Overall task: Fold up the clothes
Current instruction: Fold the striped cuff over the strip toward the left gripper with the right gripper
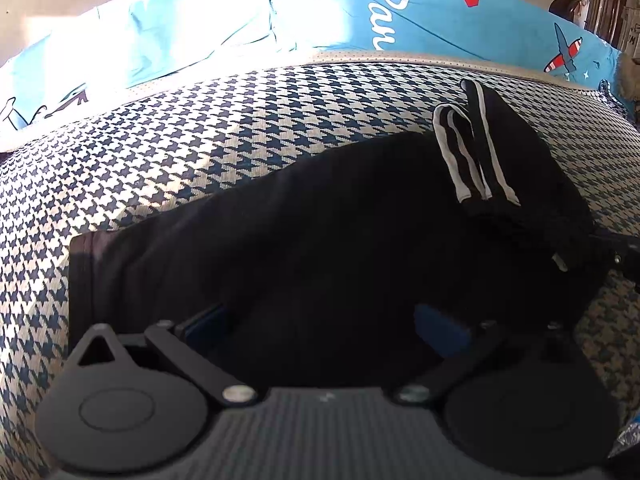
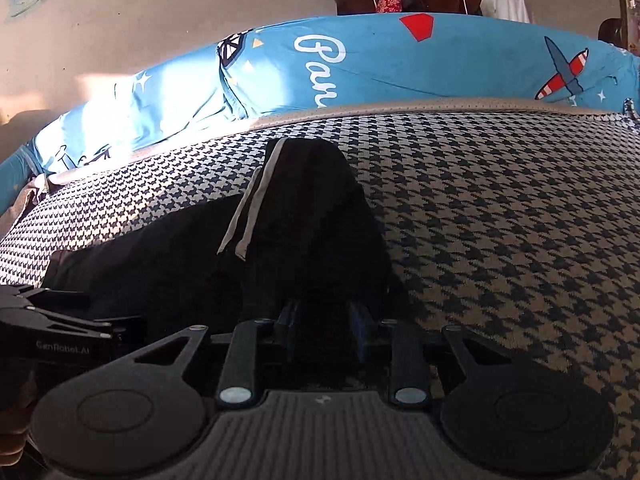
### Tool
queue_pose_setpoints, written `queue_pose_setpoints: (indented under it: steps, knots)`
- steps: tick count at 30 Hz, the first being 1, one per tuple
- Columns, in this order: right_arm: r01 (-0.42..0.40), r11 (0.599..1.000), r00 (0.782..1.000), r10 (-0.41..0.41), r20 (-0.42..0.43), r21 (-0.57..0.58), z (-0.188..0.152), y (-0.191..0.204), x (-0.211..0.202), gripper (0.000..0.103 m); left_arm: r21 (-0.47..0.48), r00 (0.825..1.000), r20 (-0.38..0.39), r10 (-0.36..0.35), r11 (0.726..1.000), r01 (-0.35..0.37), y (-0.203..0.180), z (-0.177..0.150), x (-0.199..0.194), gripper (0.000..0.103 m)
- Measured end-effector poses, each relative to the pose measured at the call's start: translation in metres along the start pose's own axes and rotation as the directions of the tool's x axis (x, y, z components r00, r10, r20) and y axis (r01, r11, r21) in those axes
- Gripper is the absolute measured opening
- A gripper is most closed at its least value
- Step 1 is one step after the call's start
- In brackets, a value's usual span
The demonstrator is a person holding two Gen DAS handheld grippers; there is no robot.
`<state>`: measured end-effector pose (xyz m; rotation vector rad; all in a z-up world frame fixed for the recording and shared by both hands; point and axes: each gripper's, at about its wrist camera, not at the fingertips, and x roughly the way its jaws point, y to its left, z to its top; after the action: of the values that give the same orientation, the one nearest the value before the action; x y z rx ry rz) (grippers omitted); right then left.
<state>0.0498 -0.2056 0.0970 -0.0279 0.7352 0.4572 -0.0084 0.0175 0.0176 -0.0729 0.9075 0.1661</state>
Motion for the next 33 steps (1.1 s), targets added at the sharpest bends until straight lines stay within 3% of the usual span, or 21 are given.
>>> queue_pose_setpoints:
  steps: [18,24,33]
  knots:
    - [0.05,0.998,0.996,-0.051,0.069,0.027,-0.012,0.009,-0.018,0.028,0.008,1.0,0.007,-0.007,1.0,0.006,-0.001,0.002,0.003,0.103]
    - [0.037,0.999,0.985,-0.039,0.167,0.015,-0.002,0.015,-0.026,0.028,-0.001,1.0,0.004,-0.003,1.0,0.003,-0.001,0.003,0.002,0.103]
    - [0.01,0.996,0.979,0.009,0.203,-0.092,0.033,0.036,0.011,0.029,-0.028,1.0,0.022,0.022,0.999,-0.021,0.005,0.006,-0.003,0.103]
